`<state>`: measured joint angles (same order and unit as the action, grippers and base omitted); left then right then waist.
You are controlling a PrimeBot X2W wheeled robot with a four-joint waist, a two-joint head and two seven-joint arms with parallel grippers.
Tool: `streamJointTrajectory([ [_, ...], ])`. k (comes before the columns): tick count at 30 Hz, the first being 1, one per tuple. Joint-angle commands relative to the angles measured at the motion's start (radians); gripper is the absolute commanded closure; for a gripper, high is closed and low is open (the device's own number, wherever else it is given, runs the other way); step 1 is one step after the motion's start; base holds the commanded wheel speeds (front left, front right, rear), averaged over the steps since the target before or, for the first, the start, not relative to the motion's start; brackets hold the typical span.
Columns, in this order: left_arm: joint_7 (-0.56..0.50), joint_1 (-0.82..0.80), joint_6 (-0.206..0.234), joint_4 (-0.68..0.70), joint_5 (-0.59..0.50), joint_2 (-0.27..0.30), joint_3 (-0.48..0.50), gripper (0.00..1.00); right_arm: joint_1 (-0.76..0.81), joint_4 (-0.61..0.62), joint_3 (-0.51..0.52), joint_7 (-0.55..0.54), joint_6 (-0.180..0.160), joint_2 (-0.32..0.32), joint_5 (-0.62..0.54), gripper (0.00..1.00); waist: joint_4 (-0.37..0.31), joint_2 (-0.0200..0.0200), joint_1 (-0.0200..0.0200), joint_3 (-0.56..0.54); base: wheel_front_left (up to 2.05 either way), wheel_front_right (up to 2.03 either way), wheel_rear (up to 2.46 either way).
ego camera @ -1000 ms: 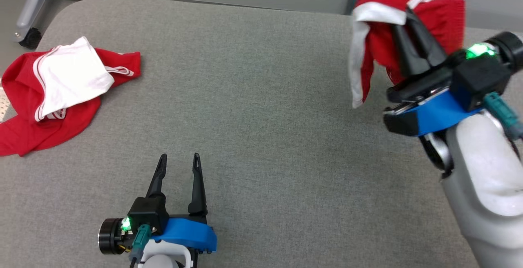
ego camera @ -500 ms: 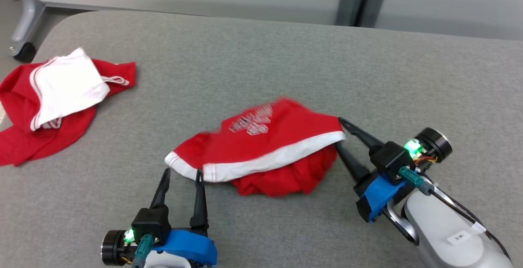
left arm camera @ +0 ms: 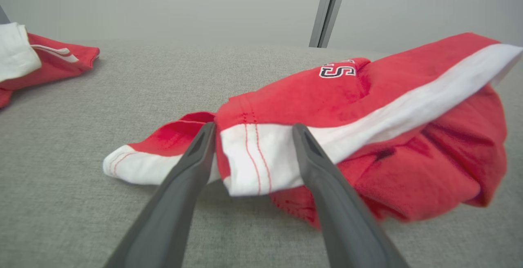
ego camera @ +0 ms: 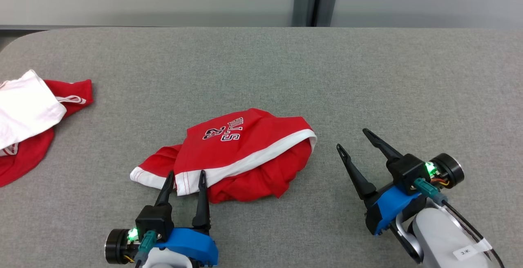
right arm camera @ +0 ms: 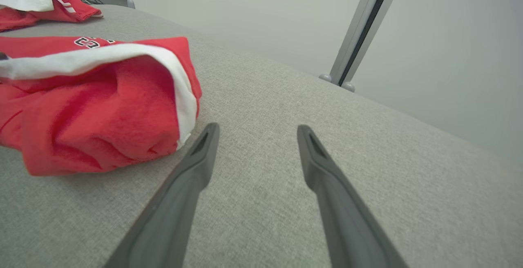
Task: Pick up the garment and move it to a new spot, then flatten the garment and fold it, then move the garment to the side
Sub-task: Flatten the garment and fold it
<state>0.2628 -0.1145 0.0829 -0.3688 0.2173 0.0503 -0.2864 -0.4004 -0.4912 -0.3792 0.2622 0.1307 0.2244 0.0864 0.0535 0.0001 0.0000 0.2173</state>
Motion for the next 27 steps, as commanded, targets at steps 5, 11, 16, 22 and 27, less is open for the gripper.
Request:
streamJointTrajectory([
  [5, 0.003, -0.005, 0.003, -0.036, 0.041, 0.000, 0.005, 0.00, 0.035, 0.003, 0.024, 0.004, 0.000, -0.020, -0.008, 0.00, -0.006, -0.0001, 0.0000, -0.007, 0.00, 0.00, 0.00],
  [11, 0.003, -0.004, -0.020, -0.060, 0.086, 0.000, -0.002, 1.00, 0.043, 0.004, 0.034, 0.004, 0.000, -0.035, -0.011, 0.00, -0.004, -0.0001, 0.0000, -0.011, 0.00, 0.00, 0.00],
  [16, 0.003, -0.024, -0.010, -0.056, 0.107, 0.000, 0.011, 1.00, 0.038, 0.003, 0.040, 0.004, 0.000, -0.034, 0.001, 0.00, 0.001, -0.0001, 0.0000, -0.010, 0.00, 0.00, 0.00],
  [22, 0.003, -0.035, 0.025, 0.057, 0.067, 0.000, 0.097, 1.00, 0.054, 0.009, 0.053, 0.004, 0.000, -0.032, 0.002, 0.00, 0.025, -0.0001, 0.0000, -0.016, 0.00, 0.00, 0.00],
  [27, 0.003, -0.027, 0.051, 0.105, 0.031, 0.000, 0.222, 1.00, 0.065, 0.021, 0.032, 0.004, 0.000, -0.046, 0.012, 0.00, 0.043, -0.0001, 0.0000, -0.019, 0.00, 0.00, 0.00],
])
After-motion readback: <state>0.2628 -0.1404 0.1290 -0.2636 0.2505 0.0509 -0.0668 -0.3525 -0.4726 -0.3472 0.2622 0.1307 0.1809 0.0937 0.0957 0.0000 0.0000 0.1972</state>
